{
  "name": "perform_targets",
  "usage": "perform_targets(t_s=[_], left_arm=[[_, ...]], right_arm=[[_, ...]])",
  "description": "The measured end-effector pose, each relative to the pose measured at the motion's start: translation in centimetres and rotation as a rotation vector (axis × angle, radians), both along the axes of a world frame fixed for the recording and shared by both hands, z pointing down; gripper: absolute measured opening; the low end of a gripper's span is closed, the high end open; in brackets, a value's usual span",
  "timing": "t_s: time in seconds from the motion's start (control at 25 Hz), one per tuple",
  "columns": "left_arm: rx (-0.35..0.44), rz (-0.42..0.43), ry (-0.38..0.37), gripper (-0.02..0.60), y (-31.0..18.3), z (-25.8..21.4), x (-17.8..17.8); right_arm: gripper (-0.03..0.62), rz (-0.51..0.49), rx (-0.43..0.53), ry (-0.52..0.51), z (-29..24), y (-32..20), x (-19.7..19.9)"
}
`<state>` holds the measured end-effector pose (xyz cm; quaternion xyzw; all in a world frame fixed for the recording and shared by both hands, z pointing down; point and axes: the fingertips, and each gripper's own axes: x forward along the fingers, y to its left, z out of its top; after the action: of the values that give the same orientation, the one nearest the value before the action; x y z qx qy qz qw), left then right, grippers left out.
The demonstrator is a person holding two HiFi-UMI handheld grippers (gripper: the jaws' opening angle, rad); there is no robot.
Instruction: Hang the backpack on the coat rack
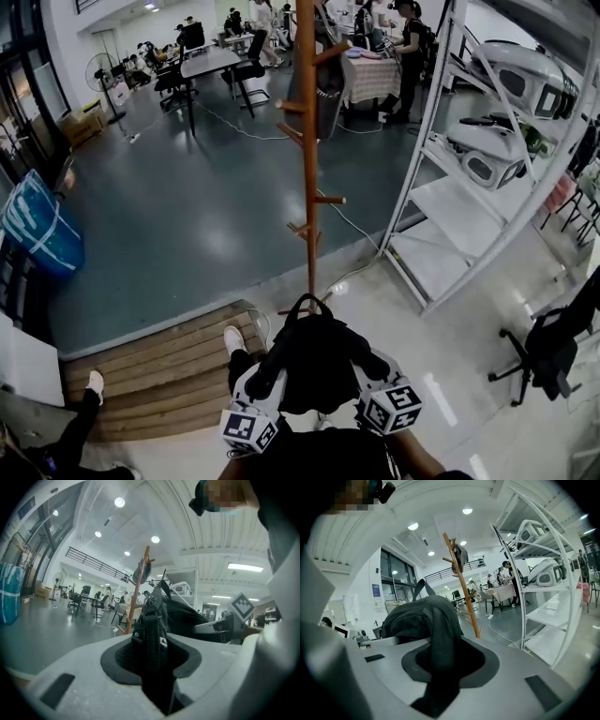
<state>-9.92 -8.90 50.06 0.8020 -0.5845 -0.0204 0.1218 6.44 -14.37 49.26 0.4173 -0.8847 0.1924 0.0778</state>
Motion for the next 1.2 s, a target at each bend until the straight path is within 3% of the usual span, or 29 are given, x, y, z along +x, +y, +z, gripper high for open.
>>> perform_targets(t_s=[0.64, 1.2], left_arm=[[-0.04, 0.164, -0.033, 0.126, -13.4, 4.8, -6.7], [-0.085, 0.237, 0.0, 0.126, -21.8, 9.9, -9.1]], right_arm=[[0.086, 0.142, -0.038, -0.023, 5.4, -10.4, -5.9], [0.086, 0.214, -0.061, 0.013, 9.7, -17.0, -8.3]])
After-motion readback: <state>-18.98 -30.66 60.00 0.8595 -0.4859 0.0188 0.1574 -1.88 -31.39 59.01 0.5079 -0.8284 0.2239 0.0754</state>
